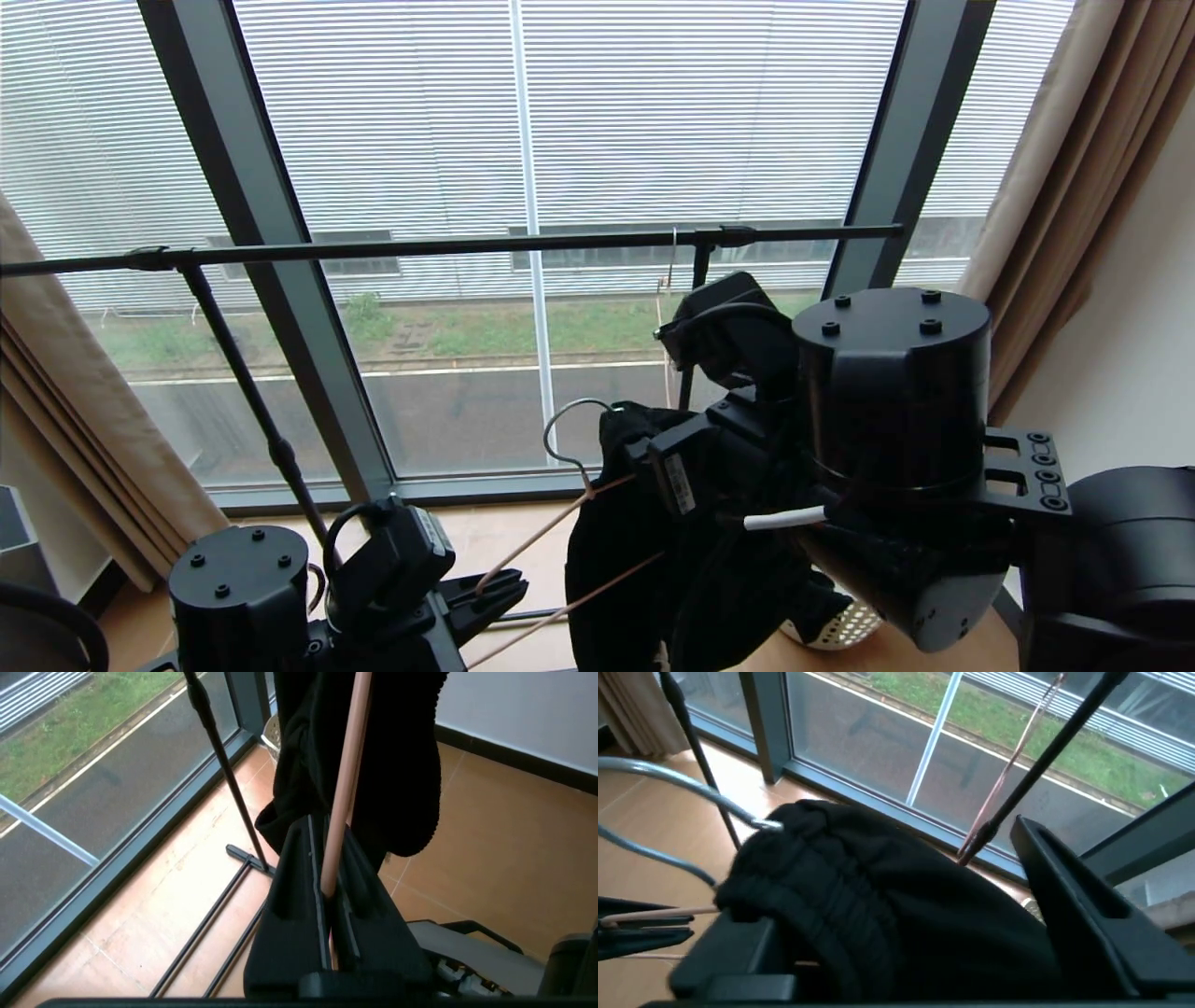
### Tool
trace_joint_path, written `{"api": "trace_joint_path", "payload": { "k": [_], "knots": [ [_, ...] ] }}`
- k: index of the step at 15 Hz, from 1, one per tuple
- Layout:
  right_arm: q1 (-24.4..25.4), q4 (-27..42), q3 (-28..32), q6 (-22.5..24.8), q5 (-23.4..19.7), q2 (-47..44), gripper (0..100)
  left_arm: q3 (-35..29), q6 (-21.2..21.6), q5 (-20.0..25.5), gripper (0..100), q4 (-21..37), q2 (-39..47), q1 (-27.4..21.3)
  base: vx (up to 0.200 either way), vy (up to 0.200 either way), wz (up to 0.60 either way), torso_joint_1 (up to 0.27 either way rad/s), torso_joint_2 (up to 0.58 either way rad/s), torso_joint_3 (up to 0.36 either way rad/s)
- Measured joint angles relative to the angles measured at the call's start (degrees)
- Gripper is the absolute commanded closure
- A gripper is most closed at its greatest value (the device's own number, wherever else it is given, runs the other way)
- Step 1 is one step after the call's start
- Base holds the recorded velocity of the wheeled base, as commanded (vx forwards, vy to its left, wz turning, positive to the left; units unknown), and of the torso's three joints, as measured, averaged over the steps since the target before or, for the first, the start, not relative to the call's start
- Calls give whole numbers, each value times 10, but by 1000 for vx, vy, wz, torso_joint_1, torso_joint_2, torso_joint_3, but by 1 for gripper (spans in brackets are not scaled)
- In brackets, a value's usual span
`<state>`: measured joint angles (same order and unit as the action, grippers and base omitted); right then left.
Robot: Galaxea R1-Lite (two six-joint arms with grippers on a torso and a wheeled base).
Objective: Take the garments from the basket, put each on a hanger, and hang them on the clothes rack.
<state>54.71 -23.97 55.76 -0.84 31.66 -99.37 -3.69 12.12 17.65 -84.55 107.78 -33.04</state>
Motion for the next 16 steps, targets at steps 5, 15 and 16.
{"api": "trace_joint_path", "payload": {
  "k": [5,15,16],
  "knots": [
    [-15,-2,13,0,0,-7,0,5,1,0,100,-6,0,-8,0,0,0,0,0,0],
    [3,1,-11,6,1,-30,0,5,-14,0,100,-20,2,-11,0,0,0,0,0,0],
    [4,2,-16,12,-1,-26,0,4,-15,0,100,-19,2,-10,0,0,0,0,0,0]
  ]
}}
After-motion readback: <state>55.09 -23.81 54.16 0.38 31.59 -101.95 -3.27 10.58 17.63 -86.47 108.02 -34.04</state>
